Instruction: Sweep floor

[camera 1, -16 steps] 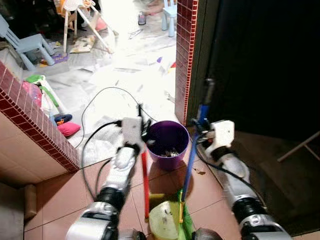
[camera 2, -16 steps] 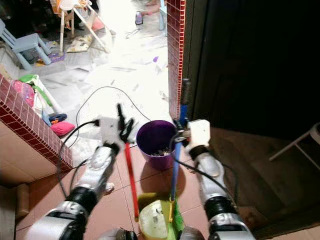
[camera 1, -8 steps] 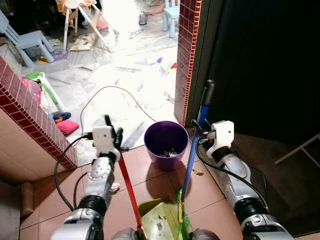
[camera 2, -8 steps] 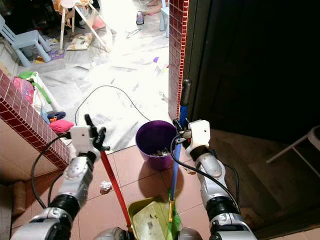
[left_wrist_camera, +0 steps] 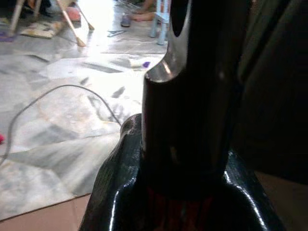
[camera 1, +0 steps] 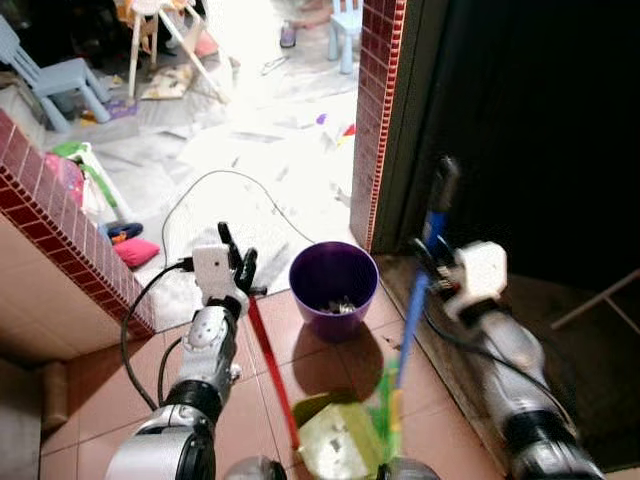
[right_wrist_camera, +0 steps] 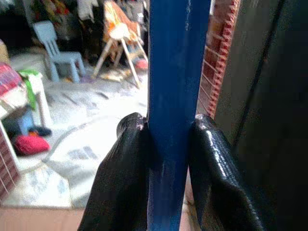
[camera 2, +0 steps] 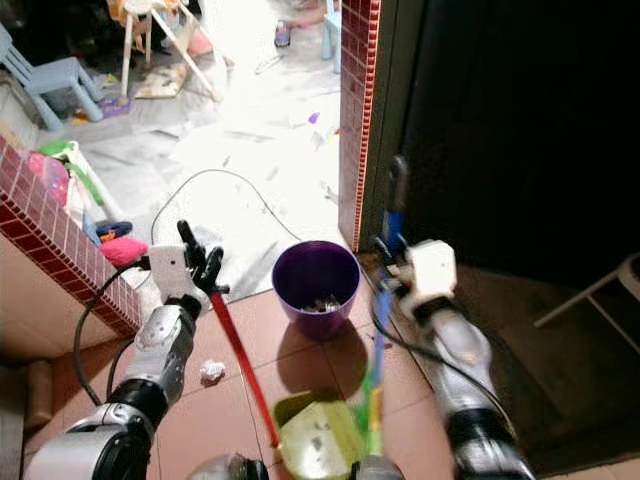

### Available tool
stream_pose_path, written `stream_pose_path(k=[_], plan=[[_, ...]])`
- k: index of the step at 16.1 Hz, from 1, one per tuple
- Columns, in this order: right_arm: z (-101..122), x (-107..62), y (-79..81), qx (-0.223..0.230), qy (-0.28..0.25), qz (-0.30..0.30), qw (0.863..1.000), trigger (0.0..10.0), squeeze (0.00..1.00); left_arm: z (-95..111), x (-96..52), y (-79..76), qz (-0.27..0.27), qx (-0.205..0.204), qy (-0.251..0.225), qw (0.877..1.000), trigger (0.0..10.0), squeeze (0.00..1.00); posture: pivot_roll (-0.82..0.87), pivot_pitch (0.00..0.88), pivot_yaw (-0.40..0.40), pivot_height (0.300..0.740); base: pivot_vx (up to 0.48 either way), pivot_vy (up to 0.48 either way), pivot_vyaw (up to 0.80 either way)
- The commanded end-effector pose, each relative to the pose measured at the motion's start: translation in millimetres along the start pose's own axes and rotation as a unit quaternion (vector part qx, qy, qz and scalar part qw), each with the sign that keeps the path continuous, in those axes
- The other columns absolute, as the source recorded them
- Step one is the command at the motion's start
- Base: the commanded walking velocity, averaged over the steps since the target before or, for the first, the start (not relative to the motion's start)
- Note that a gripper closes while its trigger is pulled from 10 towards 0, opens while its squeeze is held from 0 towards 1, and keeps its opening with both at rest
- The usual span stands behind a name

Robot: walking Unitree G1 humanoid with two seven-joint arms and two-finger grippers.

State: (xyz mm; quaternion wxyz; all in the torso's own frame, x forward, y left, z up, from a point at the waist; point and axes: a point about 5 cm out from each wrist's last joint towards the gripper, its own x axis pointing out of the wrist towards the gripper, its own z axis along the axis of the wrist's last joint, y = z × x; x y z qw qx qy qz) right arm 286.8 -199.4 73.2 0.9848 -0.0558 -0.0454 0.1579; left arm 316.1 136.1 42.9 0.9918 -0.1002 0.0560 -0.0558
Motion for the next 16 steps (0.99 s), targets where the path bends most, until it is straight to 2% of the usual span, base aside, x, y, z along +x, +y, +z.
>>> stream_pose_path(k=[1,3,6,9,12,13,16], plan=[[12,0.4,-6.5,-0.021,-0.02,-0.007,1.0,10.0,0.0,15,10.2,-6.7,-0.009,-0.015,-0.024,1.0,10.0,0.0,-0.19,0.0,0.045,0.74,0.0,0.0,0.0],[18,-5.2,-9.7,-0.027,-0.031,-0.011,0.999,10.0,0.0,19,14.3,-14.3,-0.027,-0.006,-0.031,0.999,10.0,0.0,-0.21,0.0,0.051,0.74,0.0,0.0,0.0],[23,-10.1,-6.4,-0.019,-0.035,-0.008,0.999,10.0,0.0,29,18.1,-20.4,-0.06,0.025,-0.05,0.997,10.0,0.0,-0.21,0.0,0.049,0.74,0.0,0.0,0.0],[26,-11.0,2.8,-0.009,-0.036,-0.001,0.999,10.0,0.0,39,20.8,-12.2,-0.05,0.039,-0.073,0.995,10.0,0.0,-0.21,0.0,0.042,0.74,0.0,0.0,0.0],[29,-15.8,0.8,-0.013,-0.027,0.0,1.0,10.0,0.0,41,23.9,-9.6,-0.051,0.052,-0.064,0.995,10.0,0.0,-0.22,0.0,0.04,0.74,0.0,0.0,0.0],[30,-18.4,-0.7,-0.015,-0.022,0.0,1.0,10.0,0.0,40,23.3,-10.1,-0.063,0.068,-0.059,0.994,10.0,0.0,-0.23,0.0,0.041,0.74,0.0,0.0,0.0],[32,-22.4,-0.7,-0.016,-0.016,0.0,1.0,10.0,0.0,31,21.2,-9.2,-0.061,0.058,-0.034,0.996,10.0,0.0,-0.24,0.0,0.043,0.74,0.0,0.0,0.0]])
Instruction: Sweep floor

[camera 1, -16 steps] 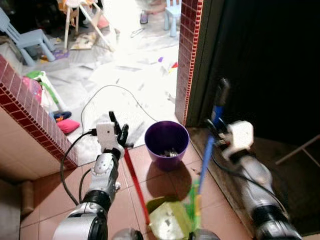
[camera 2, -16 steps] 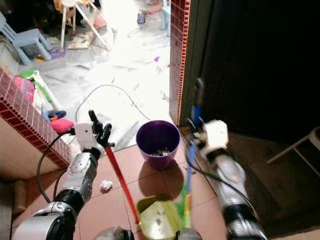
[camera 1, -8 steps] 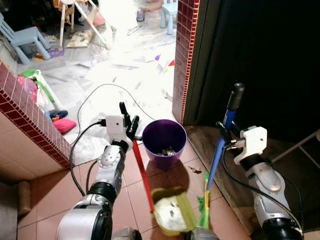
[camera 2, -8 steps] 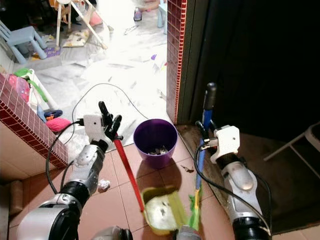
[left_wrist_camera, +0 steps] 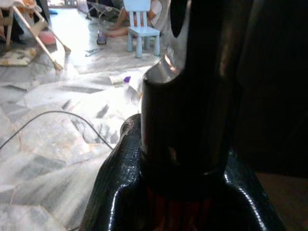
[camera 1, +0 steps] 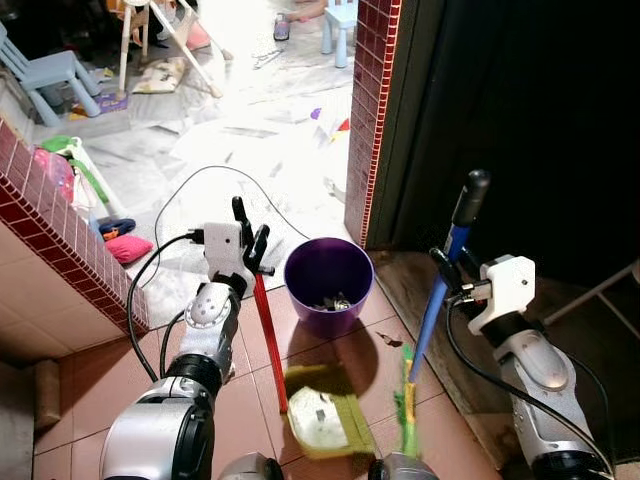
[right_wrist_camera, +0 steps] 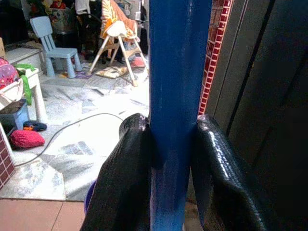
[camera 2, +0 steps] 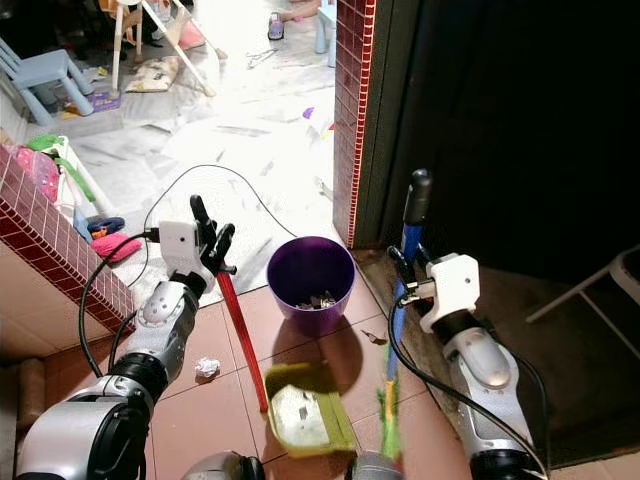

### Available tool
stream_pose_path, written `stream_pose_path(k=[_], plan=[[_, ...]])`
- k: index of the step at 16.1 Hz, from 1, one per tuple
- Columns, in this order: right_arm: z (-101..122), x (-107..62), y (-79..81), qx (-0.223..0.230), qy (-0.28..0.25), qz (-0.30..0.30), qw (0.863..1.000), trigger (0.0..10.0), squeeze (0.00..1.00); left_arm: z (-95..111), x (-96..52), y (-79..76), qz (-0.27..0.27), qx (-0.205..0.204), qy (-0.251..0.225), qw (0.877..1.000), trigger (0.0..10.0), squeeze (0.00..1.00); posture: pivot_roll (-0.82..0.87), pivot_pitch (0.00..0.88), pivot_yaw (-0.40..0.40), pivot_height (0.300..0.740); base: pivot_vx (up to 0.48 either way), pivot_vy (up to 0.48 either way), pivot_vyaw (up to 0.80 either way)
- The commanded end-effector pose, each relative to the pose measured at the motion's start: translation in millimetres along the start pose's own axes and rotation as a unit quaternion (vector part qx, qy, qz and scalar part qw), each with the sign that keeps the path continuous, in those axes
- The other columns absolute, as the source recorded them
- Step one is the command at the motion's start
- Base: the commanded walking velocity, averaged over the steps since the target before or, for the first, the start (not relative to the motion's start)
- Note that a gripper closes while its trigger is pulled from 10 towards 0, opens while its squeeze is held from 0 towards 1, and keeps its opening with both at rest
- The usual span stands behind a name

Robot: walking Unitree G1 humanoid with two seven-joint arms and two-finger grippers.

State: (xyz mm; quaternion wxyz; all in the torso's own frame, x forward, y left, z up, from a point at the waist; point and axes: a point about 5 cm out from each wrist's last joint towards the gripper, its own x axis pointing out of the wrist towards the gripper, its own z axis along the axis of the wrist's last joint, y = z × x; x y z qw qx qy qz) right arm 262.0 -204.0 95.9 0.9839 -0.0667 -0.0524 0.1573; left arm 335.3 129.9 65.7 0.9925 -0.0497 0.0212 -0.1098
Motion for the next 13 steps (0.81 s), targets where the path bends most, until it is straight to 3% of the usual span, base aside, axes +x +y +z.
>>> stream_pose_path(k=[1,6,13], plan=[[6.9,0.0,0.1,-0.003,-0.01,0.001,1.0,10.0,0.0,4.8,3.9,-1.6,-0.012,0.003,-0.003,1.0,10.0,0.0,-0.24,0.0,0.044,0.74,0.0,0.0,0.0],[10.2,0.0,4.6,-0.001,-0.008,0.004,1.0,10.0,0.0,5.7,7.8,-6.8,-0.028,0.014,0.007,0.999,10.0,0.0,-0.26,0.0,0.047,0.74,0.0,0.0,0.0],[14.8,-3.4,-0.5,-0.008,-0.007,0.001,1.0,10.0,0.0,9.8,11.8,-9.6,-0.029,0.019,0.004,0.999,10.0,0.0,-0.29,0.0,0.045,0.74,0.0,0.0,0.0]])
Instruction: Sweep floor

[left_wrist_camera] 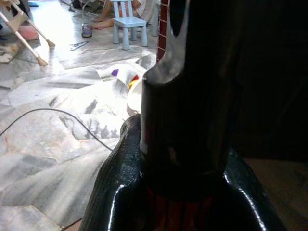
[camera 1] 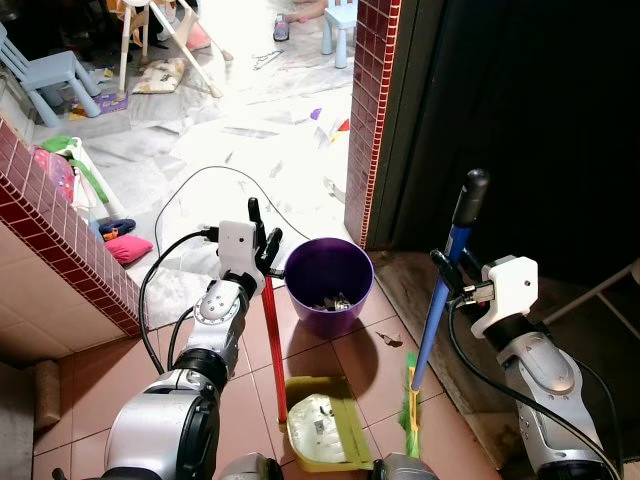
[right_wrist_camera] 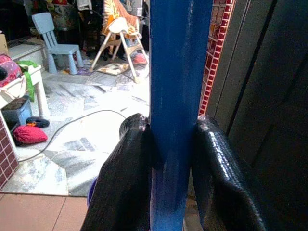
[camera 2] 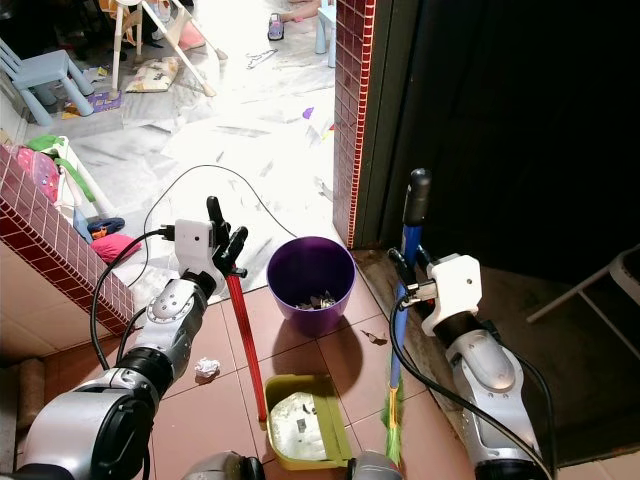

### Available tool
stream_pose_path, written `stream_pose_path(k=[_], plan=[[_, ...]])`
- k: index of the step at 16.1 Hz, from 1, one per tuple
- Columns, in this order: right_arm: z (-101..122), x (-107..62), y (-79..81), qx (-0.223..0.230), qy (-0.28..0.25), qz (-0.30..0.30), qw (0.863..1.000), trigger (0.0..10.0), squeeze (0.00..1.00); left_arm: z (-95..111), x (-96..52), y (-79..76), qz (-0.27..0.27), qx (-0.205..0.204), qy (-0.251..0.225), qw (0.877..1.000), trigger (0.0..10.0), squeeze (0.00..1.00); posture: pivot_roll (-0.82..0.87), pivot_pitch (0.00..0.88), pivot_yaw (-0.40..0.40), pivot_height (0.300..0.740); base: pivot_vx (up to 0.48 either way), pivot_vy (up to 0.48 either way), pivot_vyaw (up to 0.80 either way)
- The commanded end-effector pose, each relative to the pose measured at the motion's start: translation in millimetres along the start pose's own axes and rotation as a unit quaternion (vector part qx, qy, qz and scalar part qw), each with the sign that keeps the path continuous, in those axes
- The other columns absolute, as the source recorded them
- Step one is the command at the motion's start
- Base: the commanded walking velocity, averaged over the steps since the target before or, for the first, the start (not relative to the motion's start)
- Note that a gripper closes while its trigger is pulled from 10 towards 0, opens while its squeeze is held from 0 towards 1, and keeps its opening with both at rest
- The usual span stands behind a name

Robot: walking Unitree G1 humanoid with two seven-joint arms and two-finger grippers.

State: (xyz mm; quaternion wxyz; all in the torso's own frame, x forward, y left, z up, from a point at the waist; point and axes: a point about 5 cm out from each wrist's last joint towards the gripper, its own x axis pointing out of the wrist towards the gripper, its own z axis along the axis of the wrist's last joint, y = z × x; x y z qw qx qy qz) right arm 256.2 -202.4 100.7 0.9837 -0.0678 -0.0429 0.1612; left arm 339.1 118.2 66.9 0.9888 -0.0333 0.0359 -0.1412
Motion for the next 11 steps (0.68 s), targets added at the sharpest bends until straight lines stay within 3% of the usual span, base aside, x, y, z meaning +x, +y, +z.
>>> stream_pose_path(k=[1,4,5,6,8,9,11], plan=[[10,0.4,-3.1,-0.01,-0.016,-0.003,1.0,10.0,0.0,10,5.3,1.9,0.004,0.006,-0.013,1.0,10.0,0.0,-0.29,0.0,0.044,0.74,0.0,0.0,0.0],[12,-3.7,-3.8,-0.012,-0.013,0.0,1.0,10.0,0.0,10,6.3,1.4,0.009,0.004,-0.012,1.0,10.0,0.0,-0.31,0.0,0.038,0.74,0.0,0.0,0.0],[12,-6.2,-4.5,-0.013,-0.011,0.001,1.0,10.0,0.0,10,6.8,0.0,0.009,-0.001,-0.013,1.0,10.0,0.75,-0.32,0.0,0.036,0.74,0.0,0.0,0.0],[13,-7.7,-4.9,-0.014,-0.009,0.001,1.0,10.0,0.0,10,7.0,-0.9,0.011,0.001,-0.013,1.0,10.0,0.78,-0.32,0.0,0.033,0.74,0.0,0.0,0.0],[13,-10.5,-7.1,-0.016,-0.005,0.002,1.0,10.0,0.0,8,6.7,-4.6,0.014,0.002,-0.011,1.0,10.0,0.54,-0.33,0.0,0.027,0.74,0.0,0.0,0.0],[13,-10.3,-7.3,-0.016,-0.003,0.003,1.0,10.0,0.0,6,6.2,-6.0,0.014,0.002,-0.008,1.0,10.0,0.0,-0.32,0.0,0.023,0.74,0.0,0.0,0.0],[14,-8.5,-6.3,-0.016,-0.002,0.007,1.0,10.0,0.0,6,6.3,-6.3,0.016,0.002,-0.006,1.0,10.0,0.0,-0.32,0.0,0.02,0.74,0.0,0.0,0.0]])
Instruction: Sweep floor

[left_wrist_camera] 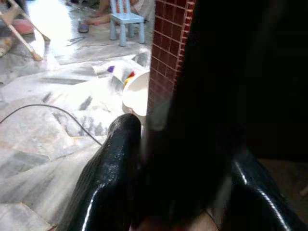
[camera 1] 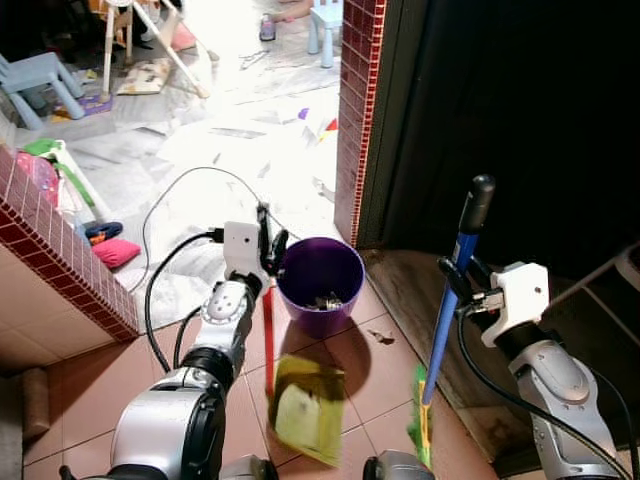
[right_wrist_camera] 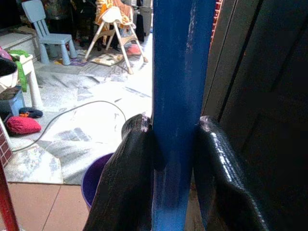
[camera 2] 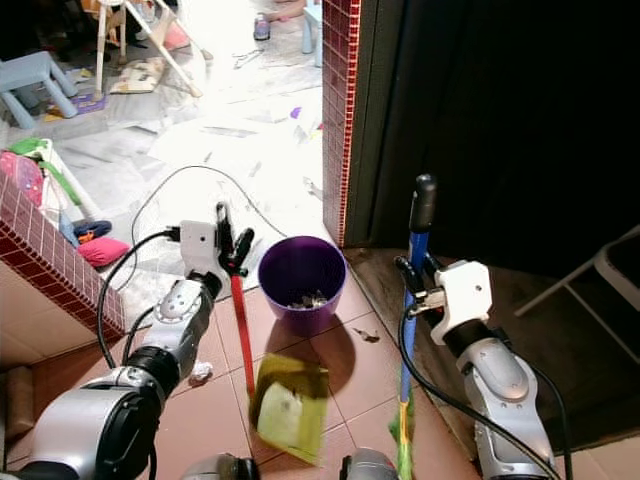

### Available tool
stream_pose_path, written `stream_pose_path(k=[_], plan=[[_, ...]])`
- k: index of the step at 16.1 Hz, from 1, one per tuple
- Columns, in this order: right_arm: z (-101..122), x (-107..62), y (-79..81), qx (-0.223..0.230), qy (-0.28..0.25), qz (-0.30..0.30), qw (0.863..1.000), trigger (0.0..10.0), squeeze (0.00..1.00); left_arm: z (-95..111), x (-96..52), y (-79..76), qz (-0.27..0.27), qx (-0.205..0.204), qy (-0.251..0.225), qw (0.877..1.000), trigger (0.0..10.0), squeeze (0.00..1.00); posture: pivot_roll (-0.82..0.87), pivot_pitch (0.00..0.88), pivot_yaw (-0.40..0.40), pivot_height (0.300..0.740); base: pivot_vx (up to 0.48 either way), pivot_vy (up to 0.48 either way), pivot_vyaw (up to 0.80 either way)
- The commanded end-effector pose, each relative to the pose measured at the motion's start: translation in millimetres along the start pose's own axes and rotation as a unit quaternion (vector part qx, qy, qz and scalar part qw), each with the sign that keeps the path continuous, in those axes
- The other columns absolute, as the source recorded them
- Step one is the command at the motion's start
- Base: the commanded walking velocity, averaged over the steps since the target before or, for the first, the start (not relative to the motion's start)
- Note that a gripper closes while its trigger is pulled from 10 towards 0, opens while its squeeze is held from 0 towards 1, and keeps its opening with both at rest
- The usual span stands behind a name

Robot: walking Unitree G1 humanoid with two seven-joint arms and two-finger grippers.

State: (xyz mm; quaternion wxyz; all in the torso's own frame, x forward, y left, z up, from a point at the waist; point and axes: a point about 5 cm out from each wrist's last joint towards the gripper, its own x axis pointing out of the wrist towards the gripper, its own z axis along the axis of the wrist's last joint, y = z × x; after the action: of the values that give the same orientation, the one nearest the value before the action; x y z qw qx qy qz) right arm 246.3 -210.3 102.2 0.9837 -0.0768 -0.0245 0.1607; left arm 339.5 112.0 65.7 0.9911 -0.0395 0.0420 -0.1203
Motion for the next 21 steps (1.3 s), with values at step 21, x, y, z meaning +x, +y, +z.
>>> stream_pose_path(k=[21], plan=[[13,8.2,1.1,-0.003,-0.023,0.01,1.0,10.0,0.0,0,-2.7,35.1,0.072,0.089,0.054,0.992,10.0,0.0,-0.3,0.0,0.039,0.74,0.0,0.0,0.0]])
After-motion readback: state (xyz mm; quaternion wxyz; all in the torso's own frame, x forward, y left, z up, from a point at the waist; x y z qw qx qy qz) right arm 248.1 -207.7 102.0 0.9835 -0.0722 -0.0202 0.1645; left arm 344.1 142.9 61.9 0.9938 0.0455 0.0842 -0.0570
